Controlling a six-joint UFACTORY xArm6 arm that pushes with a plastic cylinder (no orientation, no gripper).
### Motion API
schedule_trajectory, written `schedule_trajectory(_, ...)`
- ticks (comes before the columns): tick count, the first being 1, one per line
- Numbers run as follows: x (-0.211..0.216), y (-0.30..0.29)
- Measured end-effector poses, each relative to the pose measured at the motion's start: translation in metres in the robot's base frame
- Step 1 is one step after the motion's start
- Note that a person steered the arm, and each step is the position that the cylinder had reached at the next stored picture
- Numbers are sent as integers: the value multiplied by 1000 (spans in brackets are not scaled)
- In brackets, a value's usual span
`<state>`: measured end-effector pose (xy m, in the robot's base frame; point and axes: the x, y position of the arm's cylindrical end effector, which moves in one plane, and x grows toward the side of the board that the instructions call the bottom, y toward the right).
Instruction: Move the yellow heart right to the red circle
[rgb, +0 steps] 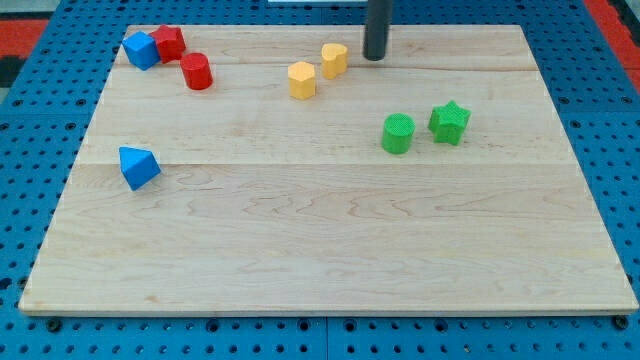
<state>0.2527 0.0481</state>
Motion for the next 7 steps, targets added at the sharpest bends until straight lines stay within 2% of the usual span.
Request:
schedule_trajectory(1, 0, -92)
schedule_trajectory(2, 0, -125)
schedule_trajectory(3, 11, -84)
schedule_trajectory(4, 24, -95)
schedule_trajectory(5, 24, -152)
schedule_trajectory(6, 24, -176)
schedule_trajectory(7, 23, -118)
